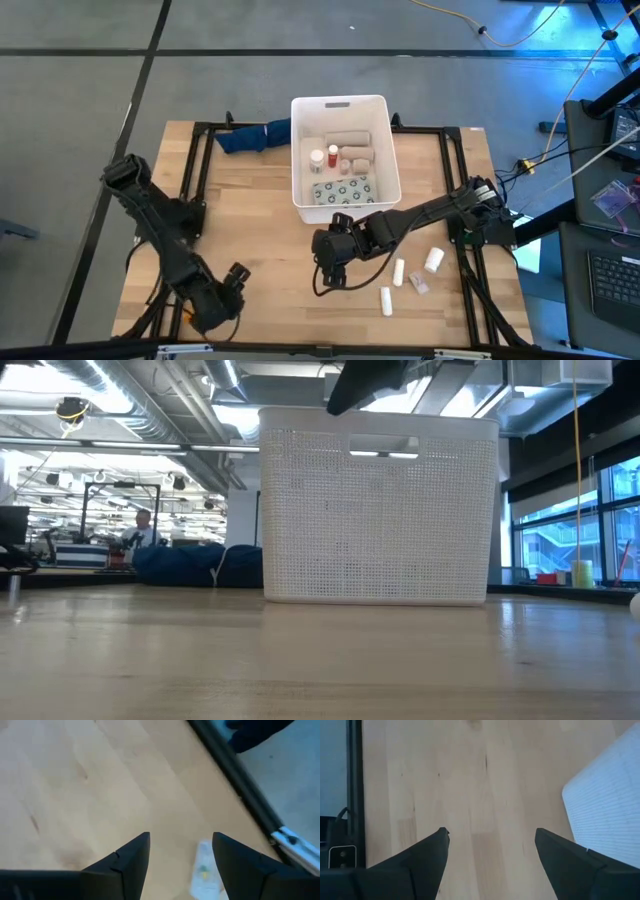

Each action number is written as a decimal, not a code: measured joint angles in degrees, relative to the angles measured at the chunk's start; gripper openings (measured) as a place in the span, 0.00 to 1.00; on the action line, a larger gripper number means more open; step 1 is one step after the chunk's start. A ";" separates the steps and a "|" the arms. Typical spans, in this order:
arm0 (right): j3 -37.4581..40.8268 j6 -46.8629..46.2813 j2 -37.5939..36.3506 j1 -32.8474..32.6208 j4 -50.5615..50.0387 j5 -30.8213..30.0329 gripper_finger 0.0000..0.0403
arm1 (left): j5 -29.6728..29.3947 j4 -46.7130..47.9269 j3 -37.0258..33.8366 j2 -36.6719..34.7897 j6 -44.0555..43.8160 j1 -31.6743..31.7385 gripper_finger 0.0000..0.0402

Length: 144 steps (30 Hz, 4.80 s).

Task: Pick & place medical supplies in basket/bin
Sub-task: Put the left transparent medicine bottle into the bin

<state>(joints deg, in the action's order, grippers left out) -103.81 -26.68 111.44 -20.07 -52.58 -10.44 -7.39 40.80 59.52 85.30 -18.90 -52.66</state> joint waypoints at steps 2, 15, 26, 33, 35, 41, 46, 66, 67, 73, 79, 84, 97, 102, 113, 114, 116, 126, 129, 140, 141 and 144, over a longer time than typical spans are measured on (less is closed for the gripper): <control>0.00 0.00 0.00 0.36 0.00 0.00 0.73 | 0.02 -0.33 0.11 0.45 -1.06 -0.83 0.51; 0.00 0.13 0.00 1.33 0.07 0.00 0.73 | 7.21 0.09 0.07 10.24 -5.86 -3.21 0.51; 0.00 0.15 0.00 1.33 0.11 0.02 0.73 | 8.41 1.44 0.05 13.78 -5.95 -3.61 0.50; 0.00 0.19 0.00 1.33 0.11 0.04 0.73 | 8.50 1.44 0.03 15.87 -5.90 -3.61 0.44; 0.00 0.17 0.00 1.33 0.09 0.04 0.73 | 8.50 1.44 0.03 15.89 -5.90 -3.61 0.42; 0.00 0.19 0.00 1.33 0.09 0.06 0.73 | 8.59 2.09 0.37 15.80 -8.88 -3.44 0.36; 0.00 0.28 0.00 1.33 0.09 0.09 0.73 | 7.16 7.21 4.49 15.28 -9.78 -3.39 0.36; -0.44 4.55 -2.41 6.29 12.49 19.82 0.74 | -60.85 11.03 19.41 -10.92 -12.62 2.07 0.36; -0.45 4.58 -3.14 6.65 14.16 20.78 0.74 | -62.64 7.41 19.41 -12.07 -8.38 2.06 0.36; -0.44 4.79 -7.51 8.82 27.62 24.99 0.74 | -58.23 -17.44 19.41 -15.63 21.60 3.48 0.36; -0.50 -0.89 -9.01 10.55 50.15 37.99 0.74 | -39.21 -42.45 19.41 -14.94 49.98 7.36 0.36; -0.49 -3.77 -9.10 10.64 60.59 42.94 0.73 | -21.96 -56.44 19.40 -14.78 65.15 9.88 0.36; -0.46 -10.60 -9.03 10.27 70.27 32.94 0.73 | -0.91 -59.43 19.40 -12.72 69.16 19.90 0.36; -0.46 -10.79 -9.03 9.76 73.38 33.00 0.73 | 0.09 -59.51 19.39 -12.59 69.07 21.65 0.36; -0.46 -12.31 -9.03 9.70 74.95 34.10 0.73 | 6.39 -60.44 19.39 -12.59 68.01 26.45 0.36; -0.46 -12.32 -9.03 9.70 75.10 34.10 0.73 | 6.98 -60.42 19.39 -12.59 67.63 26.97 0.36; -0.46 -12.33 -9.03 9.70 75.11 34.11 0.73 | 7.56 -60.35 19.39 -12.59 67.48 27.74 0.36; -0.46 -12.51 -9.03 9.70 78.58 35.30 0.73 | 10.27 -60.27 19.39 -12.59 66.00 30.62 0.36; -0.46 -13.59 -9.03 9.79 78.70 35.80 0.71 | 10.38 -60.30 19.39 -12.59 66.01 31.19 0.36; -0.42 -13.48 -9.01 10.07 78.53 35.50 0.54 | 10.55 -60.20 19.39 -12.59 66.14 32.60 0.36; -0.42 -13.46 -9.01 10.10 78.53 35.50 0.52 | 10.54 -60.20 19.39 -12.59 66.14 32.63 0.36; -0.39 -13.38 -9.01 10.12 78.49 35.50 0.49 | 10.35 -60.12 19.39 -12.59 66.16 32.63 0.36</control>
<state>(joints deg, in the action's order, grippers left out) -104.20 -40.06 102.43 -9.96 25.91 25.06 2.96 -19.32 78.91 72.71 47.27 -20.03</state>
